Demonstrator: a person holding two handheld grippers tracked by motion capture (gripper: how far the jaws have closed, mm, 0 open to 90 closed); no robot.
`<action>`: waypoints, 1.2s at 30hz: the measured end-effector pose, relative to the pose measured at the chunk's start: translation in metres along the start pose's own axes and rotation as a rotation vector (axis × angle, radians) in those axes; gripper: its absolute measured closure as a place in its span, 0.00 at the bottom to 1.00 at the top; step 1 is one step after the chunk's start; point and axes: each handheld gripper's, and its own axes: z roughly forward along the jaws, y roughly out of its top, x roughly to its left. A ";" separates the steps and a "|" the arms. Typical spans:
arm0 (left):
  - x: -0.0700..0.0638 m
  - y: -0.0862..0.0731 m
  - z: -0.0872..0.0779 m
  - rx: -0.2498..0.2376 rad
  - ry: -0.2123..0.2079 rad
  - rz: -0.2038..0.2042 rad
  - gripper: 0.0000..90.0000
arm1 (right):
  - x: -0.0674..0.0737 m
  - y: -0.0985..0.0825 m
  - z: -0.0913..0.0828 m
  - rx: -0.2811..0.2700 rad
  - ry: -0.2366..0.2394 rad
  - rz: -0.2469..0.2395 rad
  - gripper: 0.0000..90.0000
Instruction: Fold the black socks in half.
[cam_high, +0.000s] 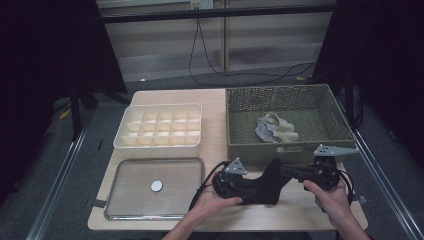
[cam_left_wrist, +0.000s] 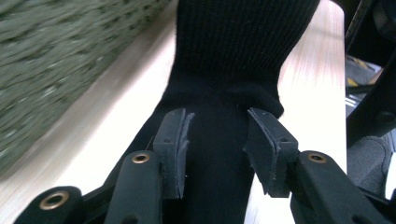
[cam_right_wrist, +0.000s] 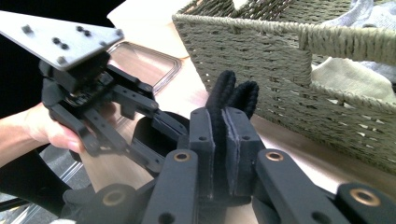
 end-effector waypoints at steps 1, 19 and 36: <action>0.001 -0.003 -0.004 0.005 0.007 0.000 0.65 | 0.000 0.000 0.000 0.000 0.000 0.000 0.92; 0.011 -0.056 -0.067 0.027 0.096 -0.041 0.56 | 0.004 0.004 0.006 0.018 -0.026 -0.013 0.91; 0.019 -0.061 -0.053 0.049 0.075 -0.060 0.61 | 0.030 0.010 0.056 0.091 0.069 -0.030 0.90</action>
